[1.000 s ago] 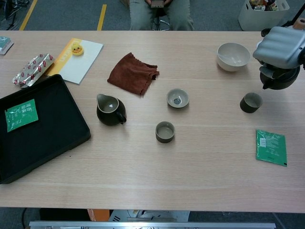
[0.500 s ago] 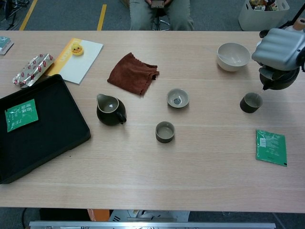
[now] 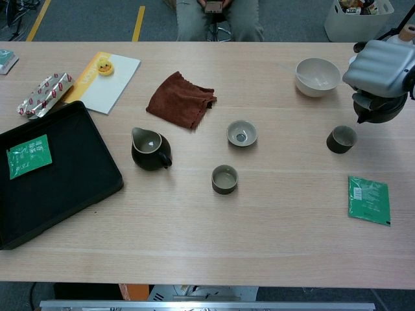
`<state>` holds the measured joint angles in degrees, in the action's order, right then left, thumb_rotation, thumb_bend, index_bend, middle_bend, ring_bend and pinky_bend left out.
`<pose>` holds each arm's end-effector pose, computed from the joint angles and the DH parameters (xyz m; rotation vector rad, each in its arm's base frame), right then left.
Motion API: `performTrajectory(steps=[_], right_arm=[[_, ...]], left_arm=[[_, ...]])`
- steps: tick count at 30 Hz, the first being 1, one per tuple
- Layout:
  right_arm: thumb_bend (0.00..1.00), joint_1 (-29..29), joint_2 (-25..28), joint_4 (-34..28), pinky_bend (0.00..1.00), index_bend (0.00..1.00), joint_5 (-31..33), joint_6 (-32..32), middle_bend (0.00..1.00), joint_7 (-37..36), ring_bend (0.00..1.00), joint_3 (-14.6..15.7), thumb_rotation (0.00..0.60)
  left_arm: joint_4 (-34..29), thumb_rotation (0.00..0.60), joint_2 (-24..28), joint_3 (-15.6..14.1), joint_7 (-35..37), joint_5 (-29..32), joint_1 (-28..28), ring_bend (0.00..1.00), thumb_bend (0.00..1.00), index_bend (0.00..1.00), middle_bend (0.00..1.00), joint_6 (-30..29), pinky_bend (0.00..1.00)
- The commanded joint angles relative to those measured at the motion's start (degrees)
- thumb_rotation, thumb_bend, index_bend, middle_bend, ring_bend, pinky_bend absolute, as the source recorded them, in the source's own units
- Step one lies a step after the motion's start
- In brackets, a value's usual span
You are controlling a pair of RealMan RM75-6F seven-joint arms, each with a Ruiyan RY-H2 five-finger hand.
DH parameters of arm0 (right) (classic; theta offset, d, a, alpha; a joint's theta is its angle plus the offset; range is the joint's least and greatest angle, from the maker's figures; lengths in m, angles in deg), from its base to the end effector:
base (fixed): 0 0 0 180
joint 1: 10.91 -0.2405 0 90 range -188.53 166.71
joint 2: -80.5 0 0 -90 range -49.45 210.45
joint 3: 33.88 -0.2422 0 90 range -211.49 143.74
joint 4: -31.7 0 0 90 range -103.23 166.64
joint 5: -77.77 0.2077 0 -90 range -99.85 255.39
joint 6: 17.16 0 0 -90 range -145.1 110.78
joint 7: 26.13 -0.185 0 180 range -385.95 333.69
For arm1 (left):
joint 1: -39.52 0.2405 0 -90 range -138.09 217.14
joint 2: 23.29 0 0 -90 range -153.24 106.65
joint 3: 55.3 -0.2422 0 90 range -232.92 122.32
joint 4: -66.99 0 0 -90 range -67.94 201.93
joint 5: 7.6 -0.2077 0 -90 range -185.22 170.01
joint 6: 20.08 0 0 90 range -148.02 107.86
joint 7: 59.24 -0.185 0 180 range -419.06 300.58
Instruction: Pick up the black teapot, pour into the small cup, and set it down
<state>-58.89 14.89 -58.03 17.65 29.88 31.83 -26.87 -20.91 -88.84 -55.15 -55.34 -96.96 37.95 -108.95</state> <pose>-0.2289 -0.3673 0.0545 2.1316 -0.0791 0.0077 -0.3114 0.1941 0.1531 -1.3849 -0.9131 -0.9170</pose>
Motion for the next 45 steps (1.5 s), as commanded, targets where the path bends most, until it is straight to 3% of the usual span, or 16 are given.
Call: performTrajectory(steps=[1, 19, 30, 36, 45], right_arm=[[0.49, 0.6, -0.5, 0.4, 0.17, 0.86, -0.6, 0.8, 0.78, -1.7, 0.70, -0.3, 0.457], [0.44, 7.2, -2.3, 3.0, 0.17, 0.86, -7.7, 7.5, 0.78, -19.1, 0.70, -3.2, 0.458], [0.44, 7.3, 2.1, -7.5, 0.17, 0.86, -11.3, 7.0, 0.77, -32.1, 0.70, -7.5, 0.459], [0.44, 6.8, 1.6, -10.5, 0.17, 0.86, -13.0, 4.3, 0.77, -34.7, 0.69, -7.3, 0.458], [0.43, 6.3, -3.1, -9.7, 0.17, 0.85, -12.1, 1.8, 0.76, -34.0, 0.67, -7.0, 0.459]], left_arm=[[0.0, 0.600, 0.0, 0.0, 0.0, 0.0, 0.0, 0.19, 0.40, 0.17, 0.24, 0.0, 0.21], [-1.0, 0.600, 0.5, 0.3, -0.9, -0.3, -0.3, 0.19, 0.40, 0.17, 0.24, -0.1, 0.21], [-2.2, 0.600, 1.1, 0.5, -1.7, -0.3, -0.4, 0.19, 0.40, 0.17, 0.24, -0.2, 0.21], [-2.3, 0.600, 1.2, 0.4, -1.7, -0.2, -0.3, 0.19, 0.40, 0.17, 0.24, -0.3, 0.21], [-2.1, 0.600, 1.3, 0.3, -1.3, -0.2, 0.0, 0.19, 0.40, 0.17, 0.24, -0.6, 0.21]])
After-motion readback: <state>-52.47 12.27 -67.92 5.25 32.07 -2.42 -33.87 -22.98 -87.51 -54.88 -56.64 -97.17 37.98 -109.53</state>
